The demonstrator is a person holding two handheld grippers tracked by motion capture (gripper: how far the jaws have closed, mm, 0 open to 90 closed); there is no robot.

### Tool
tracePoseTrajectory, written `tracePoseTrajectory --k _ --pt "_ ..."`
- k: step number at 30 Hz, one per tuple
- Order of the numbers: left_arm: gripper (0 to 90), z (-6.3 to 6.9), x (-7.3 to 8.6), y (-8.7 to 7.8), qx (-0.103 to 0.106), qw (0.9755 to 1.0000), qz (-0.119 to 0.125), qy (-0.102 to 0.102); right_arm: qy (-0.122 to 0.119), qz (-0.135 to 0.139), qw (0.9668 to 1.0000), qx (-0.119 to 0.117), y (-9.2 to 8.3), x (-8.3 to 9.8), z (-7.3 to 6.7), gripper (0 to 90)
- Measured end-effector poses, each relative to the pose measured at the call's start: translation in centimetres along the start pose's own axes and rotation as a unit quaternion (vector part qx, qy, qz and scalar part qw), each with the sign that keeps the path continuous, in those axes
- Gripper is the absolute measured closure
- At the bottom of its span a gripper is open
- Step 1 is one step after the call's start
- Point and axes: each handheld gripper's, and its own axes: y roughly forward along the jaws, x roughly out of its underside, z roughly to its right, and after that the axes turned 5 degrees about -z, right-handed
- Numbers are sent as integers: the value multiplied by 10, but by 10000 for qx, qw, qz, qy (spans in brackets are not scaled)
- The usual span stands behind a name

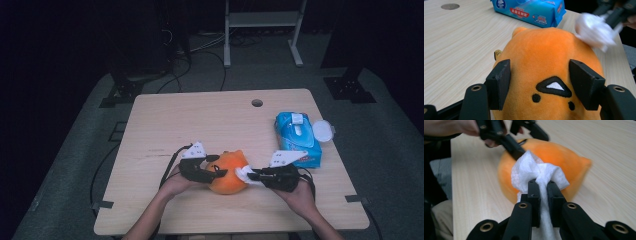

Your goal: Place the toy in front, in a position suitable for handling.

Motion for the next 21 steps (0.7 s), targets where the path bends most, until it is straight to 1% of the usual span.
tracePoseTrajectory --k 2,4,7,10,11,13,14,15,16,17,19,21 --pt "357 1 -1 1 -1 10000 -15 36 117 41 9999 34 -3 2 6 825" --pt "357 2 -1 1 -2 10000 -26 48 175 78 9998 57 -3 0 9 825" --pt "362 5 -3 2 25 9998 -65 180 161 120 9998 60 2 -6 12 825" --pt "361 6 -3 2 -17 9997 -101 203 167 121 9998 27 11 -12 16 825" --pt "357 5 -3 1 15 9999 -67 146 174 111 9998 14 13 -12 17 825" --pt "305 3 -5 -1 63 10000 -54 52 210 124 9997 -18 14 -10 17 825" --pt "231 3 -7 -3 65 9999 -54 -84 240 109 9996 -38 14 -9 17 825" --pt "180 2 -8 -4 90 9998 -55 -146 260 90 9996 -54 13 -7 16 825" --pt "172 1 -8 -6 100 9997 -18 -204 257 88 9996 -53 13 -5 15 825" --pt "170 0 -8 -7 94 9997 -9 -218 262 67 9996 -52 12 -3 13 825" --pt "174 0 -7 -5 155 9995 -86 -261 260 33 9996 -104 10 3 9 825" --pt "228 3 -5 -2 266 9994 -110 -184 241 -31 9996 -155 8 7 4 826"
